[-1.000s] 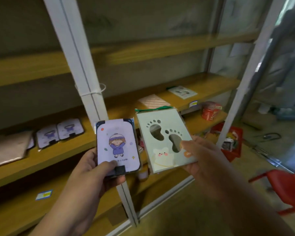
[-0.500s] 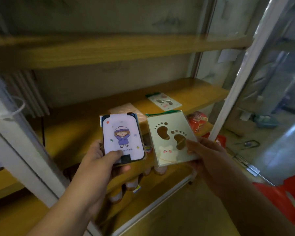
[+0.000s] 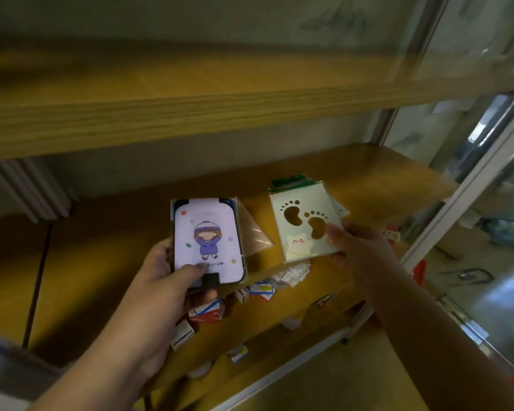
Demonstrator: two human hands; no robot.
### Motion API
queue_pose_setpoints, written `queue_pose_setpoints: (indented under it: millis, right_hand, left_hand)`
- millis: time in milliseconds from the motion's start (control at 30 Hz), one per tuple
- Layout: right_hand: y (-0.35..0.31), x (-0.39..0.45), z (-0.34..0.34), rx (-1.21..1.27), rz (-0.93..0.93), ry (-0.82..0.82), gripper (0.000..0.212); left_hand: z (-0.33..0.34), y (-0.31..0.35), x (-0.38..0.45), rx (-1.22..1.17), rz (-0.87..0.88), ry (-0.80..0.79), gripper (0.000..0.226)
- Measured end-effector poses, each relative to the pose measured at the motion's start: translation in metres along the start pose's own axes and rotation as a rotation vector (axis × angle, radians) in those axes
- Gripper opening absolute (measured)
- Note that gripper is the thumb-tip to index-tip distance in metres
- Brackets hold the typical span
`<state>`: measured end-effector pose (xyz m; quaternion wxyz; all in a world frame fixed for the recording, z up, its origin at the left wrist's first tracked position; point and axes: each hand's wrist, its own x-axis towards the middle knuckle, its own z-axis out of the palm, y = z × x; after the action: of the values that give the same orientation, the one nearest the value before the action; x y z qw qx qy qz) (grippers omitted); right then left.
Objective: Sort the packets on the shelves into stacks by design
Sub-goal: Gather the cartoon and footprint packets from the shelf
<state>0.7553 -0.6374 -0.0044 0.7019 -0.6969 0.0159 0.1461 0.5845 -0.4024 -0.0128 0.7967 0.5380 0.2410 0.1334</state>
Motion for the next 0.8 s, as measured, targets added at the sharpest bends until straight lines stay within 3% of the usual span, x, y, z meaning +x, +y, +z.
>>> queue_pose_setpoints:
  millis: [133, 200, 267, 333, 400, 600, 700, 800]
  right_hand:
    - [-0.014, 0.045, -0.013, -0.062, -0.059, 0.065, 0.013]
    - [-0.024, 0.069, -0.017, -0.135, -0.062, 0.06, 0.028]
    - [-0.03, 0.087, -0.02, -0.4, -0.069, 0.047, 0.043]
    - [-0.031, 0.112, -0.028, -0.316, -0.065, -0.025, 0.022]
    - [-0.032, 0.128, -0.033, -0.542, -0.15, -0.037, 0.014]
    - [-0.028, 0.167, -0.05, -1.031, -0.357, -0.155, 0.038]
    - [-0.024, 0.185, -0.065, -1.089, -0.471, -0.161, 0.059]
    - [-0.026, 0.198, -0.096, -0.984, -0.564, -0.201, 0.056]
  left_hand:
    - [0.025, -0.001, 0.007, 0.021, 0.001, 0.024, 0.045]
    - [0.038, -0.003, 0.013, 0.022, 0.004, 0.038, 0.047]
    - [0.053, -0.006, 0.018, 0.026, 0.013, 0.06, 0.045]
    - [0.07, -0.009, 0.023, 0.03, 0.025, 0.074, 0.04]
    - [0.088, -0.012, 0.028, 0.033, 0.042, 0.091, 0.039]
    - [0.148, -0.028, 0.048, 0.042, 0.097, 0.21, 0.042]
    - [0.178, -0.037, 0.059, 0.036, 0.101, 0.251, 0.039]
    - [0.208, -0.048, 0.07, 0.042, 0.118, 0.283, 0.037]
